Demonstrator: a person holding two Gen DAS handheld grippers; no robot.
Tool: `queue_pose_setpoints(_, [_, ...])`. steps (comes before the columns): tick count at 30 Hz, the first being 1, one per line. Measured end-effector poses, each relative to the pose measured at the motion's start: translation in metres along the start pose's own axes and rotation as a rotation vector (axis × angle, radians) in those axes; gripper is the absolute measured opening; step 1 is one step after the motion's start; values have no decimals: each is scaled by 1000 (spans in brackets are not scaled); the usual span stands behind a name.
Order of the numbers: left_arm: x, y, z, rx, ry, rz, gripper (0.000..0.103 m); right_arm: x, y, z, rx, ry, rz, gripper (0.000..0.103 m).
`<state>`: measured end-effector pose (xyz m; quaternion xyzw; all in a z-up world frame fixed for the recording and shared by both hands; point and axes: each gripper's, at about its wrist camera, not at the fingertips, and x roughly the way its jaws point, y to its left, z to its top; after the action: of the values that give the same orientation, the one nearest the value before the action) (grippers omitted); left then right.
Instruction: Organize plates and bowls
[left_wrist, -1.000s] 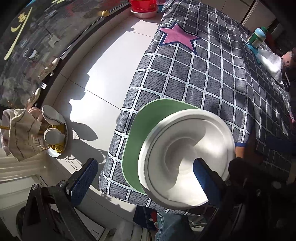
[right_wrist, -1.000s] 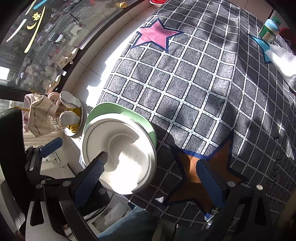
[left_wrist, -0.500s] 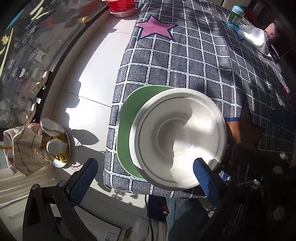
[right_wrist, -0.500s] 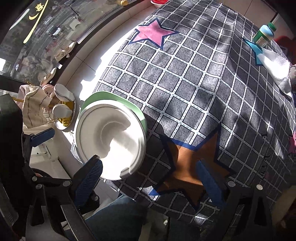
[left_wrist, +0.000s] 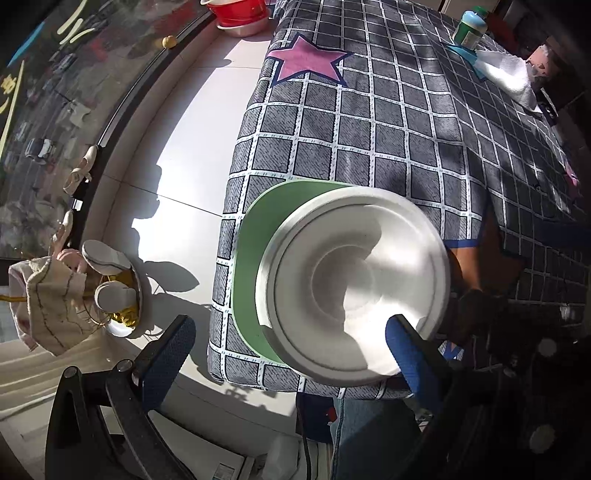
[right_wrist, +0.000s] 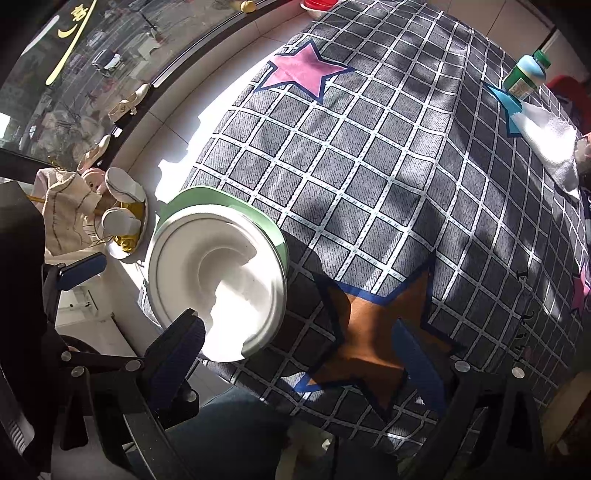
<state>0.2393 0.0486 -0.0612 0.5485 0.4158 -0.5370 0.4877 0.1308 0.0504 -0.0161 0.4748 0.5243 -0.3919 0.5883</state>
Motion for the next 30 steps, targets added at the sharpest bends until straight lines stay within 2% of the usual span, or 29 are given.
queue_pose_setpoints(9, [-3,-3,2,32,-18,15,103,-2,5,3,-2,-15,-9,101])
queue_pose_setpoints(30, [-5,4,-6,11,-24,18,103,0,16,0,-32,-12,-20,101])
